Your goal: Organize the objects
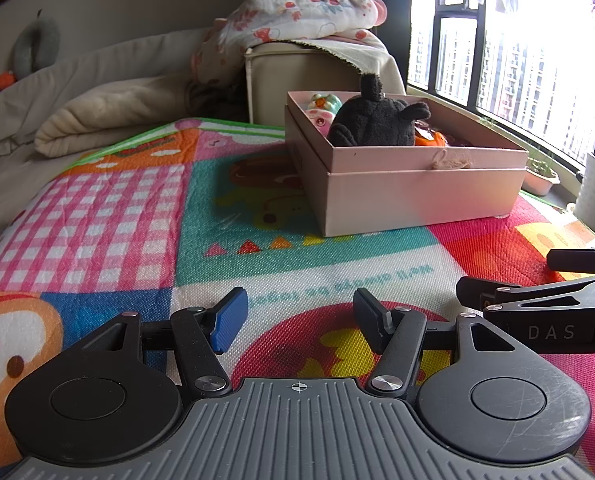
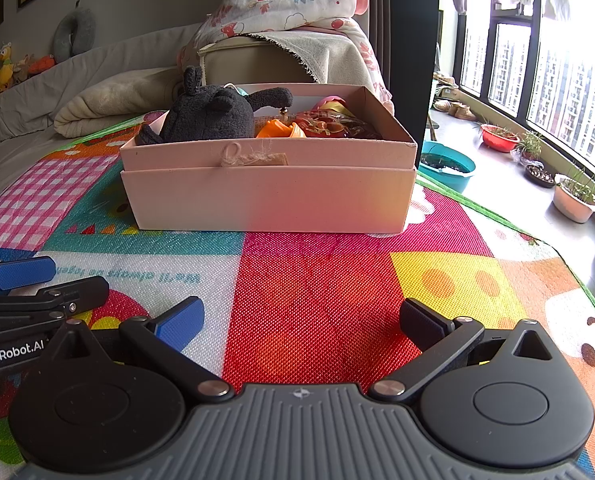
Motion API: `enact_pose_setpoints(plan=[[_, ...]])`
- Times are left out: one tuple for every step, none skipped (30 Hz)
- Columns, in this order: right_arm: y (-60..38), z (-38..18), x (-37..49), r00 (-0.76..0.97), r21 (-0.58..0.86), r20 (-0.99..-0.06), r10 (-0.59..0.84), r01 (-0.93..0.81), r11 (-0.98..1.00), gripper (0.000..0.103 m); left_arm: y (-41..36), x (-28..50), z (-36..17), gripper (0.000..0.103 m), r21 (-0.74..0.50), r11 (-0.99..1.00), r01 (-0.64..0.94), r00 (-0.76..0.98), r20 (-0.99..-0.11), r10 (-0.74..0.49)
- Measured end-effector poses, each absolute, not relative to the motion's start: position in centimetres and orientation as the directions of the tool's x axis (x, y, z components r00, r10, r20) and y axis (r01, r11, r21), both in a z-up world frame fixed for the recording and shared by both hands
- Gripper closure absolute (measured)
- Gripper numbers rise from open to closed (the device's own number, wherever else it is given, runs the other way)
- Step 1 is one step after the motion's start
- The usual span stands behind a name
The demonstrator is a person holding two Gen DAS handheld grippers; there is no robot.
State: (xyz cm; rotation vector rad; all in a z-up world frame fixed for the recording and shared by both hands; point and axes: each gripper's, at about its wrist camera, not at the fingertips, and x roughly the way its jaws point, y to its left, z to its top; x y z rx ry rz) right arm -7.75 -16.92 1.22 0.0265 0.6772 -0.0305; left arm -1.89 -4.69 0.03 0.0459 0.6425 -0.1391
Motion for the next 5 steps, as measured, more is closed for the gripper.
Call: enact_pose_setpoints(plan=[[-16.92,1.22,-7.75,0.779,0.015,-0.627,-0.019,0.037,0.999,0.000,-4.69,-1.90,0.03,0.038,-0.001,0.990,0.144,0.792,-0.600,-0.116],[-16.90,1.22,-7.74,0.779,0.015,-0.627,-0.019,0.037,0.999,0.000,-4.67,-1.89,0.03,0.038,-0.001,0.990,0.144,0.792,-0.599,-0.116],[-16.92,1.22,-7.75,0.779,0.015,-0.627,-0.020,0.037,0.999,0.000,-4.68,-1.90,0.03,0.038,-0.002,0.990,0.144,0.792,-0.600,-0.116],[-16.88,1.23,-7.73,0.779,0.015,-0.627,-0.020,0.037,0.999,0.000,-4.67,-1.91,0.04,0.038,-0.002,0.990,0.144,0.792,-0.600,-0.117],[-16.90,1.22,-7.75,0.779,0.015,-0.627,-0.020,0.037,0.999,0.000,-4.68,-1.92,0.05,0.038,-0.003,0.990,0.144,0.791,-0.600,-0.117]])
